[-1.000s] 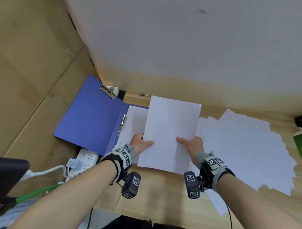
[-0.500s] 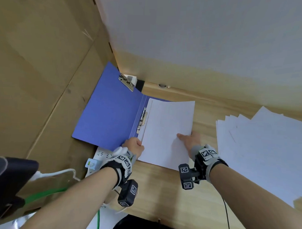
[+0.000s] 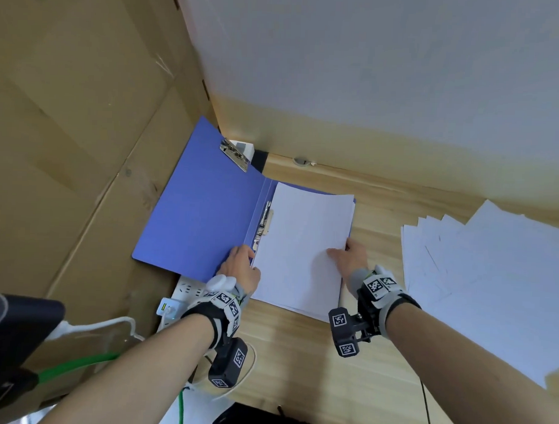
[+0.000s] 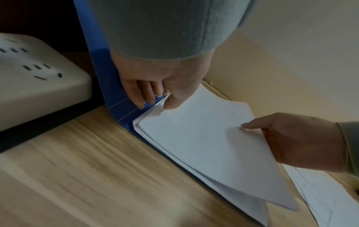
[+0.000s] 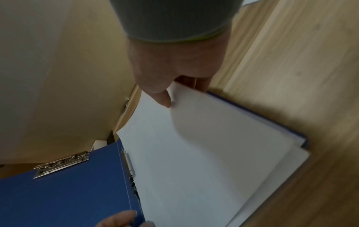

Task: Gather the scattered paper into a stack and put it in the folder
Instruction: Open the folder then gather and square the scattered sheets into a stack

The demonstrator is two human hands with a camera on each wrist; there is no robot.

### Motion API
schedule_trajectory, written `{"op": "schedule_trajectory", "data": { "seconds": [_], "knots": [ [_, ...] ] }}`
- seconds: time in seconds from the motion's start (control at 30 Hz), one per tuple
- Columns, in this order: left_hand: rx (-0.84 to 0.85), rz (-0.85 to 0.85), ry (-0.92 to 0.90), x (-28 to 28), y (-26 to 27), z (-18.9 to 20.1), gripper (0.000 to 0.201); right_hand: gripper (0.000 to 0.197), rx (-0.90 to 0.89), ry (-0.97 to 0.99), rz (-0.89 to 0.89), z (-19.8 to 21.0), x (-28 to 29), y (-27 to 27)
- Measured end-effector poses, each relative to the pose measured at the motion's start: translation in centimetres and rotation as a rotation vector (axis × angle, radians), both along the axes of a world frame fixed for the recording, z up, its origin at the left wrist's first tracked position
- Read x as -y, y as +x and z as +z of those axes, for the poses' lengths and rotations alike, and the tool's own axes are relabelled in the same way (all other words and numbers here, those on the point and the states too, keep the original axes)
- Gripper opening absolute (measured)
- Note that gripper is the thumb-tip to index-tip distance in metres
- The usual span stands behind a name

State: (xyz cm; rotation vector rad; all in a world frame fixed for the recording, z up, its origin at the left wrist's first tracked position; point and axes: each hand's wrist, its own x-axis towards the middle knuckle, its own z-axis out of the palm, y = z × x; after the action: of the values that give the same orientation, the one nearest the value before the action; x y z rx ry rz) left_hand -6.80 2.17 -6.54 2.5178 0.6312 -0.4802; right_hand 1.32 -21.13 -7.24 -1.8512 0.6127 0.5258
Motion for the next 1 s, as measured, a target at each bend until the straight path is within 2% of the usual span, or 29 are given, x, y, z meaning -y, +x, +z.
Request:
{"op": "schedule_trajectory", "data": {
  "seconds": [0.13,0.37,0.5,0.53,0.63,0.77,0.83,0.93,1.0],
  "knots": [
    [0.063,0.012,-0.103,1.6,0.8,1.2,0.023,0.023,0.004,-0.011,-0.080,0.0,3.4,-1.0],
    [0.066,-0.038,-0.330,10.9,3.4,2.2,0.022,0.022,0.002,-0.035,-0.263,1.5,16.4,-5.3],
    [0.014,-0.190,-0.412,17.8,4.0,1.7,0.018,0.024,-0.013,-0.109,-0.351,1.4,24.9,-8.0],
    [0.000,-0.214,-0.431,19.6,4.1,1.4,0.017,0.027,-0.016,-0.136,-0.365,1.0,27.0,-8.5],
    [-0.029,-0.186,-0.476,25.6,3.6,0.6,0.019,0.051,-0.046,-0.265,-0.410,0.7,33.0,-9.4],
    [-0.156,-0.222,-0.506,30.5,2.8,0.0,0.031,0.073,-0.169,-0.455,-0.456,0.2,37.0,-9.6],
    [-0.213,-0.255,-0.474,32.9,2.2,0.0,0.039,0.076,-0.218,-0.485,-0.428,-0.2,38.8,-9.5],
    [-0.224,-0.234,-0.367,35.3,1.5,0.8,0.035,0.068,-0.264,-0.359,-0.421,-0.4,40.1,-9.2],
    [-0.256,-0.205,-0.306,37.3,1.2,1.5,0.022,0.071,-0.291,-0.277,-0.395,-0.2,41.0,-9.2]
  ]
}}
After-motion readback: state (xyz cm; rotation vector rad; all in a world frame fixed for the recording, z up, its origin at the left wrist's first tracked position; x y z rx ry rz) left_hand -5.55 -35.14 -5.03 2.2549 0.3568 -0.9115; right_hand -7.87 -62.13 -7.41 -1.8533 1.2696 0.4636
